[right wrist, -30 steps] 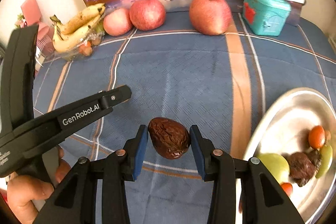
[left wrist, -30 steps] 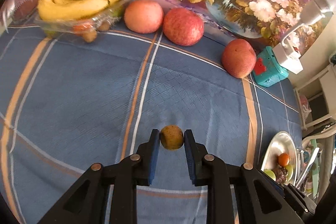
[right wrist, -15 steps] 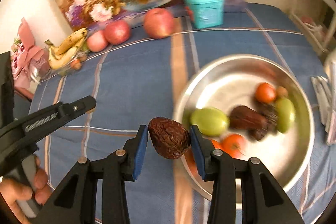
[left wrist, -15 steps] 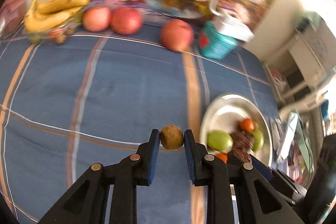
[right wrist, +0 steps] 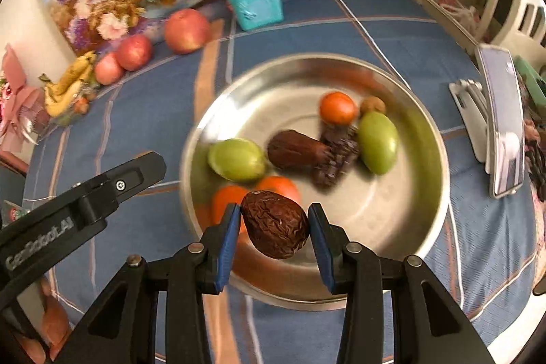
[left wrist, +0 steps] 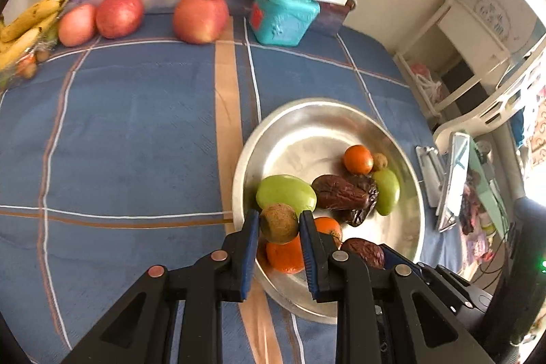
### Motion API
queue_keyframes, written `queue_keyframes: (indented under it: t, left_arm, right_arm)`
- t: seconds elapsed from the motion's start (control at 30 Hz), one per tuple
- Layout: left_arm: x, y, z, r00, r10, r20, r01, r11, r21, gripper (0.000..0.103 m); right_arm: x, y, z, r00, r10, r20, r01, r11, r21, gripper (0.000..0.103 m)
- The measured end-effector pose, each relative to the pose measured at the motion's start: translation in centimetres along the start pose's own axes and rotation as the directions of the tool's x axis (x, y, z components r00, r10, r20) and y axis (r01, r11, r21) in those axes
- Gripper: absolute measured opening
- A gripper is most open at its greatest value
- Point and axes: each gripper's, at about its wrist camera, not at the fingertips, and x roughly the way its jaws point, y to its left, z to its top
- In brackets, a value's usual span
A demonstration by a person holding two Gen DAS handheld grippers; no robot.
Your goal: Organize fruits
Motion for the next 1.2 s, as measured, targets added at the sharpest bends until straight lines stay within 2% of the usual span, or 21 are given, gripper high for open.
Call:
queue_keyframes:
  t: [0.2, 0.4, 0.43, 0.5, 0.57, 0.63, 0.67, 0.73, 0.77, 0.8, 0.87, 0.93, 1.0, 1.2]
  left_arm:
    - [1.1, 0.0, -0.6, 0.999, -0.009, -0.037, 0.008, 1.0, -0.008, 0.029]
    - [-0.2, 0.5, -1.3, 1.0, -0.007, -0.014, 0.006, 0.999, -0.038, 0.035]
    - [-0.6, 0.9, -1.5, 1.0, 0.003, -0.007, -0.004, 0.999, -0.048, 0.039]
    - [-1.5, 2.0, -2.0, 0.999, 0.054, 0.006, -0.054, 0.995, -0.082, 0.067]
    - [-2.1, 3.0, -2.4, 0.994, 0.106, 0.004, -0.105, 0.989, -0.104, 0.07]
    - [-2.6, 4.0, -2.8, 0.987, 0.162, 0.005, -0.16, 0.98, -0.119, 0.076]
    - [-3.0, 4.6, -3.2, 0.981, 0.196, 0.005, -0.194, 0.972, -0.13, 0.083]
    - [-3.6, 5.3, -3.8, 0.966, 0.257, 0.009, -0.253, 0.958, -0.134, 0.093]
    - [-3.9, 5.7, -4.1, 0.956, 0.293, 0.012, -0.289, 0.949, -0.128, 0.101]
    - [-4.0, 5.8, -4.4, 0.949, 0.314, 0.014, -0.31, 0.943, -0.122, 0.103]
    - [-4.6, 6.1, -4.9, 0.939, 0.343, 0.024, -0.338, 0.935, -0.108, 0.103]
    - [-5.1, 6.4, -5.5, 0.937, 0.349, 0.025, -0.345, 0.932, -0.109, 0.103]
    - [-5.5, 6.6, -6.1, 0.934, 0.355, 0.022, -0.351, 0.93, -0.105, 0.103]
    - [-6.4, 6.7, -7.3, 0.924, 0.38, 0.027, -0.376, 0.921, -0.1, 0.103]
  right_arm:
    - [1.2, -1.5, -0.2, 0.999, -0.018, -0.049, 0.019, 0.999, 0.029, 0.043]
    - [1.0, -1.5, -0.3, 0.999, -0.022, -0.045, 0.023, 1.0, 0.021, 0.043]
    - [0.9, -1.5, -0.4, 0.999, -0.022, -0.041, 0.022, 1.0, 0.018, 0.043]
    - [0.7, -1.6, -0.6, 0.999, -0.022, -0.034, 0.023, 1.0, 0.016, 0.043]
    - [0.4, -1.7, -0.9, 0.999, -0.025, -0.027, 0.025, 1.0, 0.018, 0.046]
    - [0.0, -1.8, -1.3, 0.999, -0.029, -0.02, 0.03, 0.999, 0.017, 0.055]
    - [-0.1, -1.8, -1.5, 0.999, -0.033, -0.016, 0.033, 0.999, 0.015, 0.059]
    - [-0.3, -1.7, -1.7, 0.999, -0.04, -0.012, 0.04, 0.999, 0.004, 0.06]
    - [-0.3, -1.7, -1.8, 0.999, -0.041, -0.012, 0.041, 0.999, -0.001, 0.063]
    - [-0.4, -1.6, -2.0, 0.999, -0.043, -0.012, 0.043, 0.999, -0.005, 0.072]
    - [-0.4, -1.4, -2.3, 0.999, -0.048, -0.008, 0.048, 0.999, -0.011, 0.08]
    - [-0.6, -1.3, -2.5, 0.999, -0.047, 0.004, 0.047, 0.999, -0.022, 0.083]
    - [-0.8, -1.1, -2.6, 0.999, -0.037, 0.016, 0.038, 0.999, -0.032, 0.092]
    - [-1.1, -0.5, -3.1, 0.998, -0.046, 0.035, 0.048, 0.997, -0.063, 0.095]
